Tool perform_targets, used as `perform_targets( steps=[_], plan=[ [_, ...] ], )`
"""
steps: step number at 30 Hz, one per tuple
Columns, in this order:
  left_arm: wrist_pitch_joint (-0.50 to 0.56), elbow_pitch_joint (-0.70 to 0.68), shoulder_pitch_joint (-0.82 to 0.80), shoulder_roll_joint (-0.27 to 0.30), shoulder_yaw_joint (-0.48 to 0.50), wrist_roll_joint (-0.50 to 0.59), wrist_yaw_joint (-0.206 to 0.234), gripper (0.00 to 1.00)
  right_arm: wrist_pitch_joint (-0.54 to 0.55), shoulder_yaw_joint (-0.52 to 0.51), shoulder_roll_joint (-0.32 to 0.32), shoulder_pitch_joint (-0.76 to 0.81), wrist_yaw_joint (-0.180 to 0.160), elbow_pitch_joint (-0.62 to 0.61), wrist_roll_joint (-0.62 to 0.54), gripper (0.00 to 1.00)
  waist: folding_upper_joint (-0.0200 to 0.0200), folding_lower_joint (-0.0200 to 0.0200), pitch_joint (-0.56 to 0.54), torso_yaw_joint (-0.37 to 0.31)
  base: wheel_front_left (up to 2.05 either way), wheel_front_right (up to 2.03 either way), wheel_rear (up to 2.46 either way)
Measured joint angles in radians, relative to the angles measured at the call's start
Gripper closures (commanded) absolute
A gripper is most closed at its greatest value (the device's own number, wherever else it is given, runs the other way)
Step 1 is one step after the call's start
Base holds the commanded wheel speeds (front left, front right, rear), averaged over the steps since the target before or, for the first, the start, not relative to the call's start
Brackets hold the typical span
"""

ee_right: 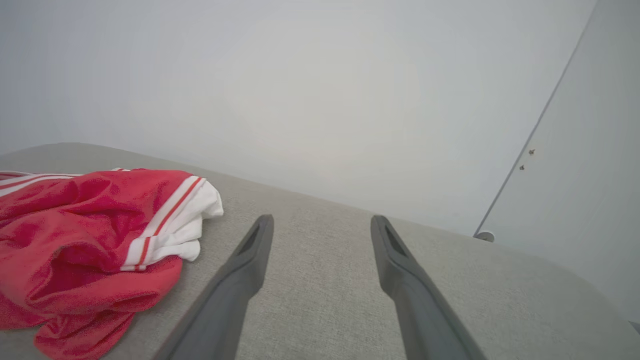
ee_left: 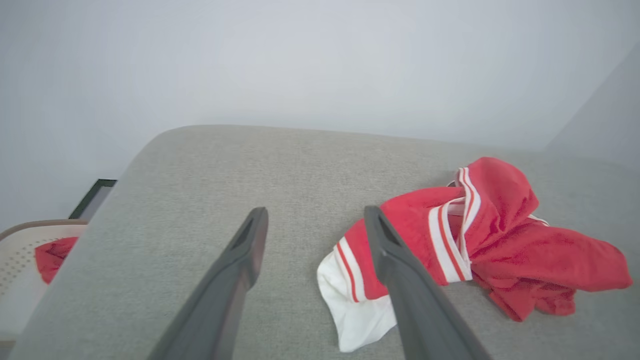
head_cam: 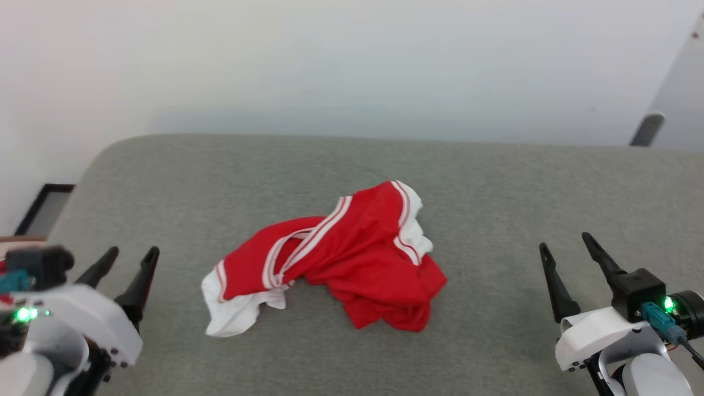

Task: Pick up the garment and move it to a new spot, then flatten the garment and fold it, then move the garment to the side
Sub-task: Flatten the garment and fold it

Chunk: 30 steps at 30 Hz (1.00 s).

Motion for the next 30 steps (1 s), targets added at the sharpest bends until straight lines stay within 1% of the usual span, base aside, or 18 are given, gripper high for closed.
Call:
perform_targets(
  steps=[4,6,9,13,17,20,23,30],
  plan=[
    [-0.145,-0.03,0.063,-0.017,0.03,0.047,0.03,0.0,0.032,0.032,-0.018,-0.01,0.0,0.005,0.033,0.0,0.0,0.0,-0.017,0.038,0.0,0.0,0.0],
    [-0.213,-0.044,0.096,-0.025,0.043,0.064,0.038,0.0,0.051,0.049,-0.029,-0.018,0.0,0.009,0.049,0.0,0.0,0.0,-0.024,0.058,0.0,0.0,0.0],
    [-0.291,-0.05,0.144,-0.041,0.069,0.075,0.056,0.0,0.089,0.072,-0.041,-0.038,0.0,0.012,0.073,0.0,0.0,0.0,-0.031,0.085,0.0,0.0,0.0],
    [-0.344,-0.058,0.193,-0.073,0.096,0.096,0.075,0.0,0.158,0.101,-0.062,-0.065,0.0,0.024,0.125,0.0,0.0,0.0,-0.034,0.121,0.0,0.0,0.0],
    [-0.363,-0.074,0.23,-0.12,0.132,0.119,0.078,0.0,0.25,0.129,-0.083,-0.098,0.0,0.034,0.172,0.0,0.0,0.0,-0.028,0.156,0.0,0.0,0.0],
    [-0.366,-0.083,0.241,-0.166,0.159,0.149,0.071,0.0,0.316,0.138,-0.105,-0.133,0.0,0.042,0.203,0.0,0.0,0.0,-0.014,0.18,0.0,0.0,0.0],
    [-0.367,-0.095,0.243,-0.224,0.196,0.19,0.051,0.0,0.388,0.143,-0.123,-0.164,0.0,0.057,0.237,0.0,0.0,0.0,0.01,0.201,0.0,0.0,0.0],
    [-0.367,-0.081,0.219,-0.351,0.254,0.287,-0.02,0.0,0.552,0.164,-0.162,-0.226,0.0,0.1,0.298,0.0,0.0,0.0,0.076,0.258,0.0,0.0,0.0]
  ],
)
